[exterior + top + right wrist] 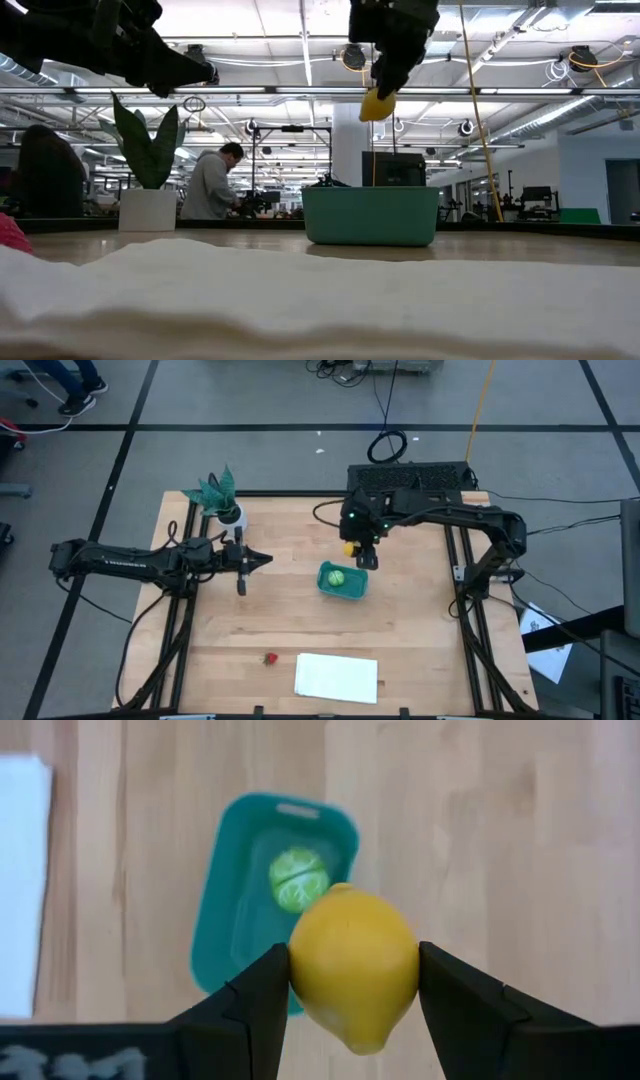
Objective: Pick and placing Produce into tupperware
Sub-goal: Put the lemon into the bin
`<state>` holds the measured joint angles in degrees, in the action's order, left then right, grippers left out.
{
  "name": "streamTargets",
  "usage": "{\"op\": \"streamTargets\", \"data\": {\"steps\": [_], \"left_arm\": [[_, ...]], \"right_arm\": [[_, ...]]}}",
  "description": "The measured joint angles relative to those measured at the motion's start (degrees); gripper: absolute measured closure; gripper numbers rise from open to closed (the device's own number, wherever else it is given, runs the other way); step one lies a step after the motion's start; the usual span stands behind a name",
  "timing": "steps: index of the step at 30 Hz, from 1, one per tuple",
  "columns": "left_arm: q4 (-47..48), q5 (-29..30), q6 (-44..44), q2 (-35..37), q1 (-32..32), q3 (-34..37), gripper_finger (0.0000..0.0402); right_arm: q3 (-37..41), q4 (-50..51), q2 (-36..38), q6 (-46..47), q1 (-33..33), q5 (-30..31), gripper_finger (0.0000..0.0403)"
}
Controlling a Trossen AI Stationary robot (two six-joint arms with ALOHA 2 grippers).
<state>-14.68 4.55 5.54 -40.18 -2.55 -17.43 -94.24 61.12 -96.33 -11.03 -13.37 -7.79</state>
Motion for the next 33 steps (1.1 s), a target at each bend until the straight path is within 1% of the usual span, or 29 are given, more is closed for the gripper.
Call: {"op": "streamTargets", "data": {"steps": [4, 23, 27, 30, 33], "left_arm": [[0.08, -0.02, 0.0, 0.02, 0.0, 0.0, 0.0376], [2.56, -0.02, 0.15, 0.0, 0.0, 0.0, 0.0376], [2.54, -0.02, 0.15, 0.02, 0.0, 0.0, 0.0376], [2.54, -0.02, 0.02, 0.0, 0.0, 0.0, 0.0376], [2.54, 0.0, 0.0, 0.01, 0.0, 0.0, 0.0376]], "right_arm": [[-0.06, 2.72, -1.33, -0.62, -0.01, 0.03, 0.0223], [-0.11, 1.76, -1.34, -1.57, -0.02, -0.07, 0.0223], [-0.11, 2.13, -1.34, -3.27, -0.58, -2.68, 0.0223], [-0.11, 2.16, -1.34, -3.82, -1.14, -2.99, 0.0223], [-0.11, 2.77, -1.34, -7.14, -1.37, -3.75, 0.0223]]}}
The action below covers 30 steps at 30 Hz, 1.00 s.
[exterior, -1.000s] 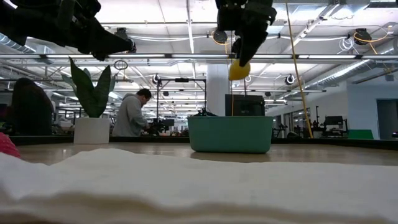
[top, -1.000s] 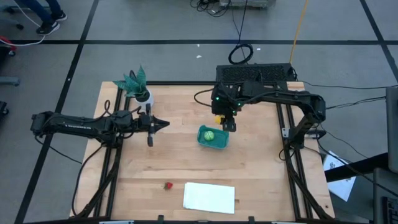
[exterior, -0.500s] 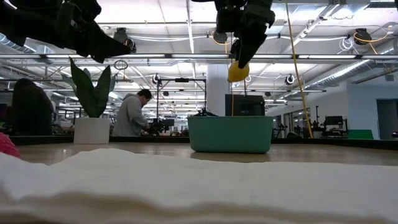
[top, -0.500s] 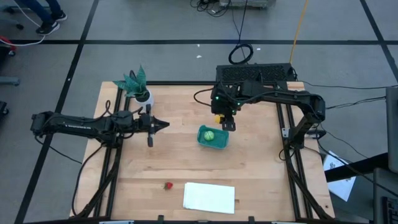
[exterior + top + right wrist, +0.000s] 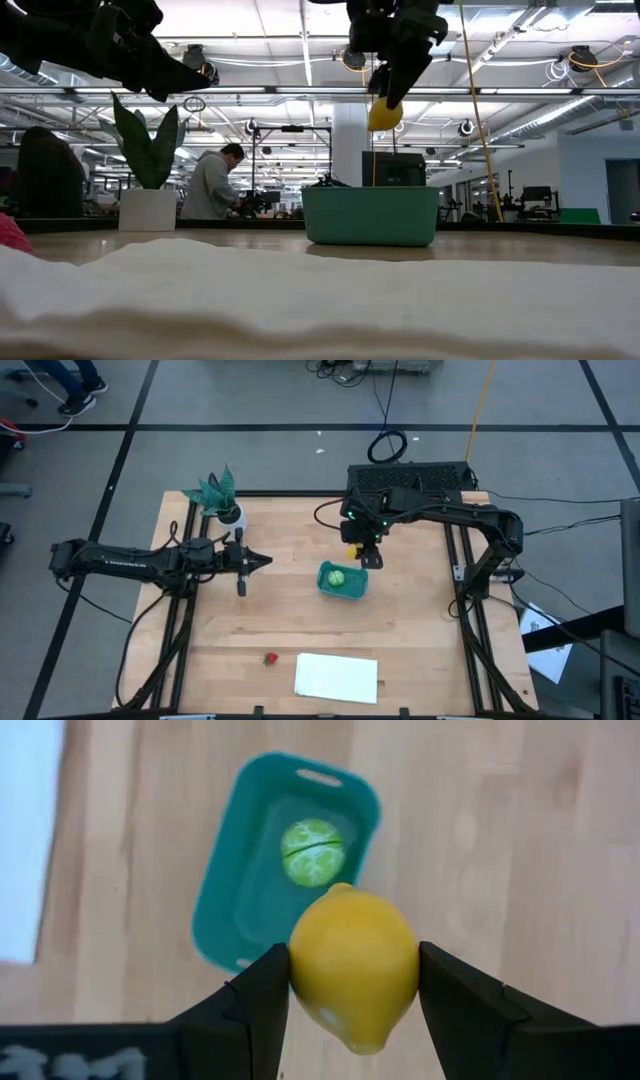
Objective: Pick and placing Produce into tupperware
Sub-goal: Put the lemon into the bin
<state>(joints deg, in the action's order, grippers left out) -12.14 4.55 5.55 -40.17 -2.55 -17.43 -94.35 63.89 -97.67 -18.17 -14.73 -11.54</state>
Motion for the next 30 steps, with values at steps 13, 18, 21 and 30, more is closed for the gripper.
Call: {"op": "streamTargets", "data": {"steps": [13, 18, 21, 30], "left_arm": [[0.42, 0.01, 0.17, 0.01, 0.0, 0.02, 0.0376], [0.44, -0.01, 0.63, 0.0, 0.0, 0.02, 0.0376], [0.44, -0.01, 0.78, 0.0, 0.0, 0.02, 0.0376], [0.42, 0.01, 1.46, 0.01, 0.0, 0.02, 0.0376]], "right_arm": [[0.02, 1.13, -6.61, -9.28, -1.34, -3.84, 0.0223], [0.09, 1.25, -7.95, -14.09, -1.78, -10.28, 0.0223], [0.09, 1.63, -8.07, -15.12, -2.25, -12.19, 0.0223], [0.09, 4.51, -8.04, -26.17, -2.96, -15.35, 0.0223]]}}
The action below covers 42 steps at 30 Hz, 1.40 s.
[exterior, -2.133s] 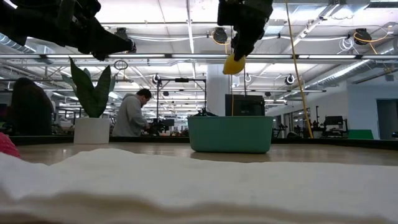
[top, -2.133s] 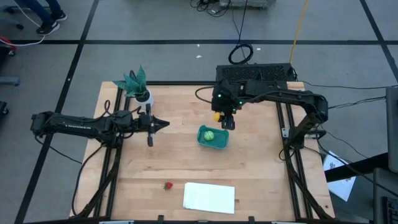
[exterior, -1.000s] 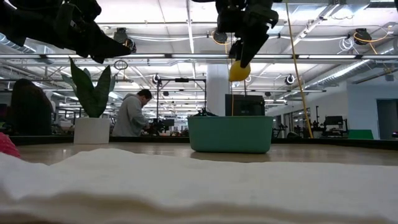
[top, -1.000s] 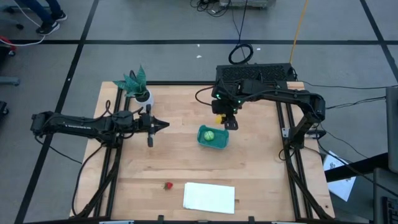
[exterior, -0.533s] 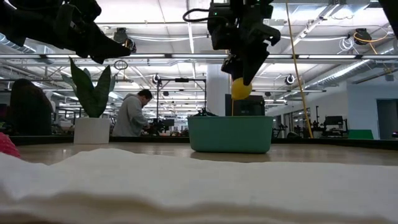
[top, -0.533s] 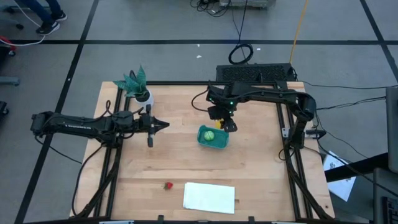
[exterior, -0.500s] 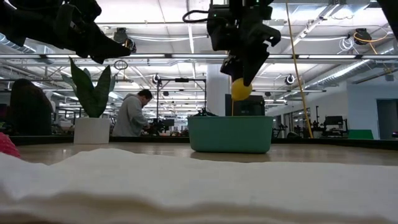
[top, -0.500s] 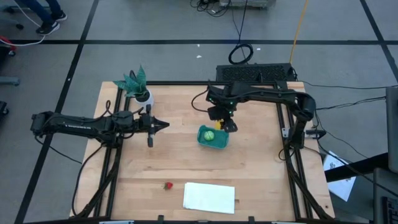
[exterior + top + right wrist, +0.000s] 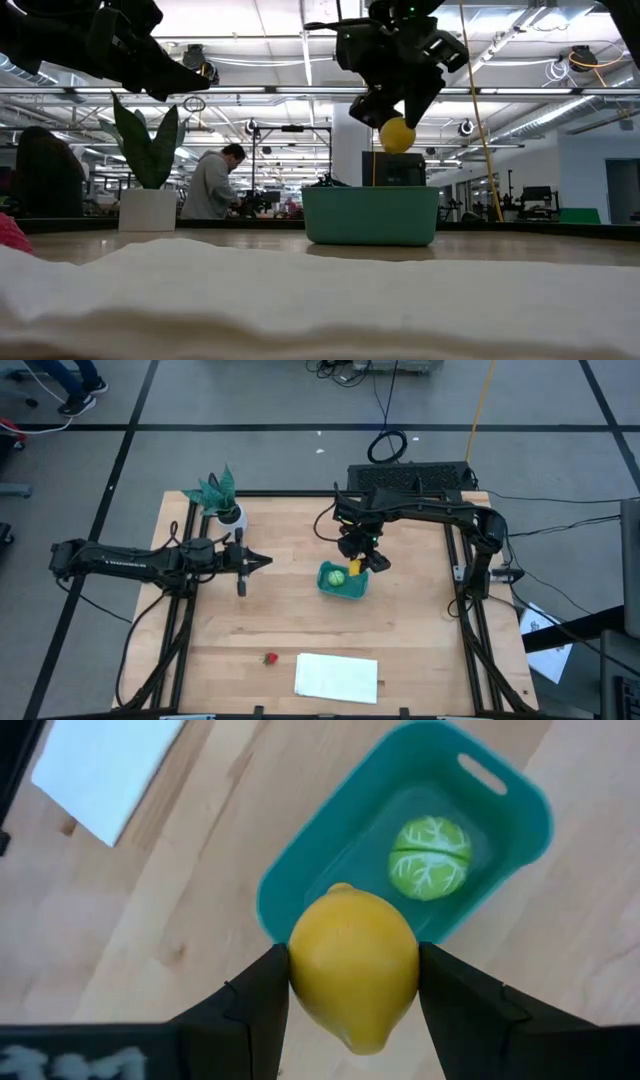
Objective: Pick and placing Produce into tupperware
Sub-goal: Put the lemon into the bin
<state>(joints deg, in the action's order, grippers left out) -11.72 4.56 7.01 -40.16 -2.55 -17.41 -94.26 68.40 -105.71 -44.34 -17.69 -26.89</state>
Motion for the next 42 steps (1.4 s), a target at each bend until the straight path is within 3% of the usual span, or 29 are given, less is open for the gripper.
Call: {"op": "streamTargets", "data": {"steps": [20, 42], "left_arm": [[1.75, 0.04, 0.39, -0.02, -0.04, 0.02, 0.0376], [1.69, 0.03, 0.26, -0.02, -0.04, 0.02, 0.0376]], "right_arm": [[-0.04, -3.25, -5.82, -3.03, -1.79, 0.05, 0.0223], [6.17, -8.54, -5.86, -6.05, 1.15, 3.95, 0.0223]]}}
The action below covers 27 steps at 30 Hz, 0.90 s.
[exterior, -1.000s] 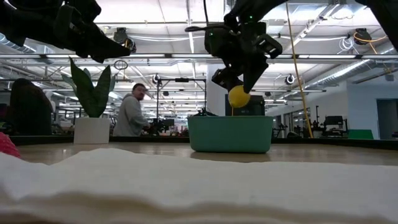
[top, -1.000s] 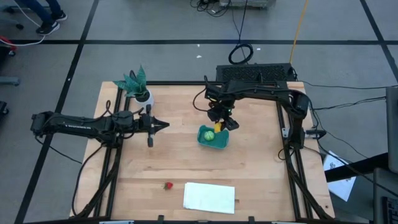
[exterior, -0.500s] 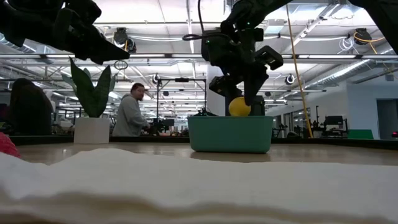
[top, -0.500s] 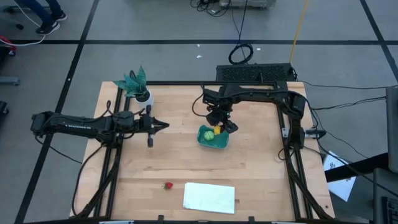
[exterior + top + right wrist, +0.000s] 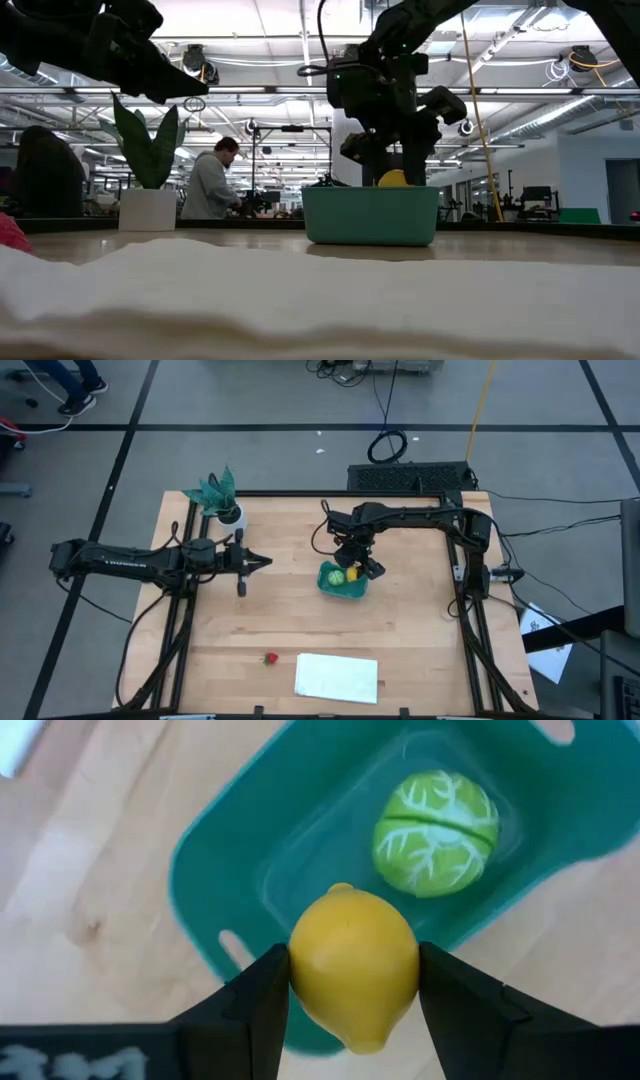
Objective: Pick and placing Produce into tupperware
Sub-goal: Put the lemon into the bin
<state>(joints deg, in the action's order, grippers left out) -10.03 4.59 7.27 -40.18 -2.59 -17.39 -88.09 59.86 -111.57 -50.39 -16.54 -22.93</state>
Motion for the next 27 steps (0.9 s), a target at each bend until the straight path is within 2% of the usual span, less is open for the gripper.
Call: {"op": "streamTargets", "data": {"steps": [4, 10, 27], "left_arm": [[-0.01, -0.01, 0.0, 0.0, 0.0, 0.0, 0.0376], [-0.01, -0.01, 0.0, 0.0, 0.0, -0.02, 0.0376], [1.32, 0.01, 0.0, 0.0, 0.0, -0.02, 0.0376]], "right_arm": [[0.48, -1.72, 0.0, -0.07, 1.29, 3.59, 0.0223], [0.48, -1.85, 0.0, -1.37, 2.5, 5.08, 0.0223], [0.48, -1.76, 0.0, -1.19, 3.52, 3.19, 0.0223]]}}
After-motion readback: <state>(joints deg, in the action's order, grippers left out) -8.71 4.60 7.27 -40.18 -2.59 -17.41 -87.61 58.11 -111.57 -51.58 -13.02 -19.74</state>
